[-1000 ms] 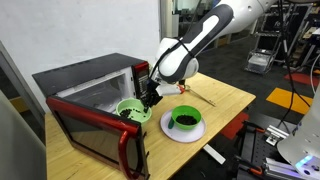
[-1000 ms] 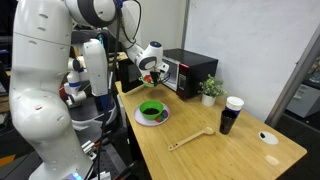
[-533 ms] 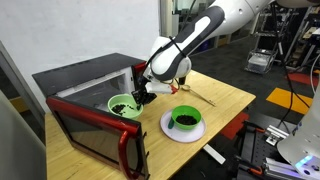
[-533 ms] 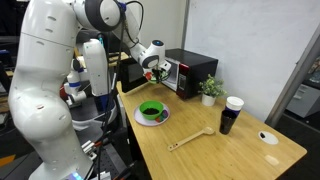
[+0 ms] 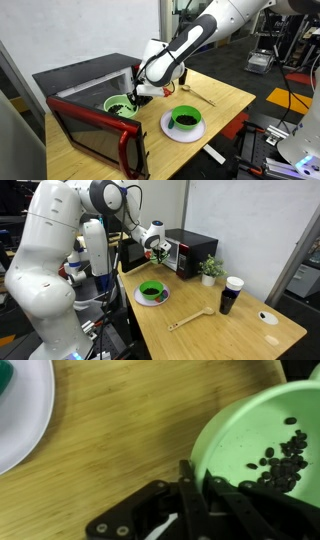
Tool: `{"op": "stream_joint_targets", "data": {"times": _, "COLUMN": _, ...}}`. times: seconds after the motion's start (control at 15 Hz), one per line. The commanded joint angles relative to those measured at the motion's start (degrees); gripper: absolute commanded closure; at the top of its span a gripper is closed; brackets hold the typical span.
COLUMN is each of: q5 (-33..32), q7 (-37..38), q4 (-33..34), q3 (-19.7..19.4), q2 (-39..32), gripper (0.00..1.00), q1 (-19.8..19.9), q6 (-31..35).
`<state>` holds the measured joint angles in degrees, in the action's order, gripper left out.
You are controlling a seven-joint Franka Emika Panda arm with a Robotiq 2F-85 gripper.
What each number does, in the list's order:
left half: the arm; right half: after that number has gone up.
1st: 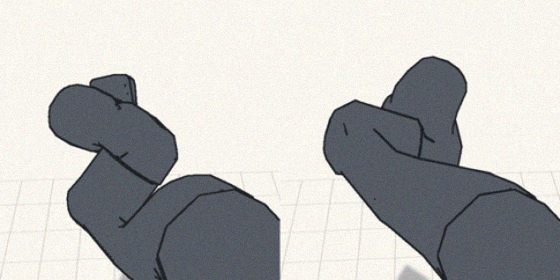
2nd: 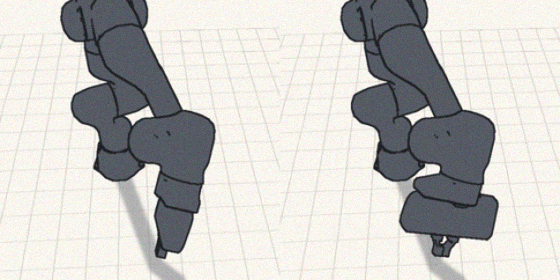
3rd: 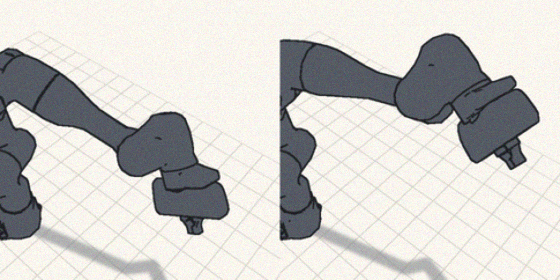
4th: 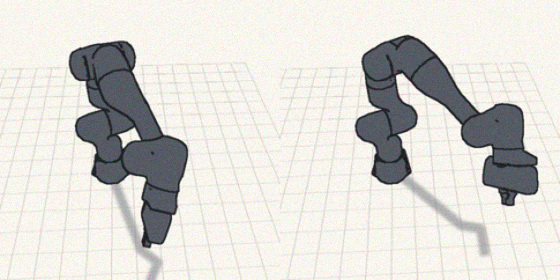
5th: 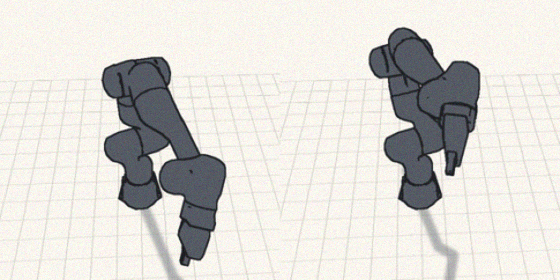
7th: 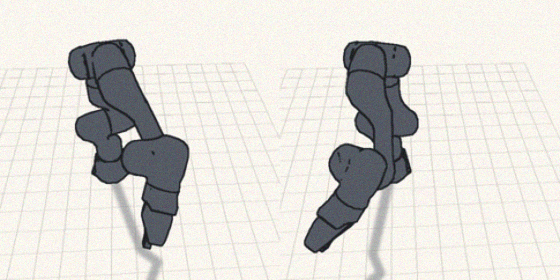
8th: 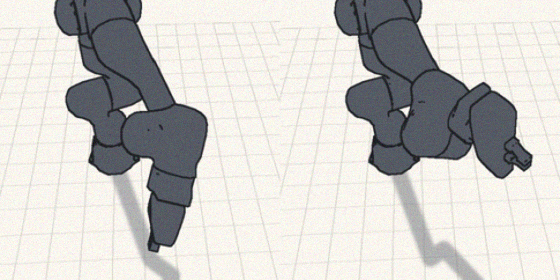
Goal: Place the light green bowl inside the microwave
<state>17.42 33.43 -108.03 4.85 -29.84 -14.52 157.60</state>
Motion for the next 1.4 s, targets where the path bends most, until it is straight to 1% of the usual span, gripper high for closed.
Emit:
{"op": "stream_joint_targets", "data": {"times": 0.0, "q5": -2.0, "q7": 4.3, "q4": 3.6, "q3": -2.1, "q2": -1.4, "gripper": 0.98, "q1": -2.3, "q6": -3.4}}
{"op": "stream_joint_targets", "data": {"times": 0.53, "q5": -2.9, "q7": 7.6, "q4": 8.7, "q3": -1.8, "q2": -2.9, "gripper": 0.98, "q1": -1.8, "q6": -8.1}}
{"op": "stream_joint_targets", "data": {"times": 1.33, "q5": -2.8, "q7": 10.1, "q4": 14.1, "q3": -2.8, "q2": -5.5, "gripper": 0.98, "q1": -0.9, "q6": -10.6}}
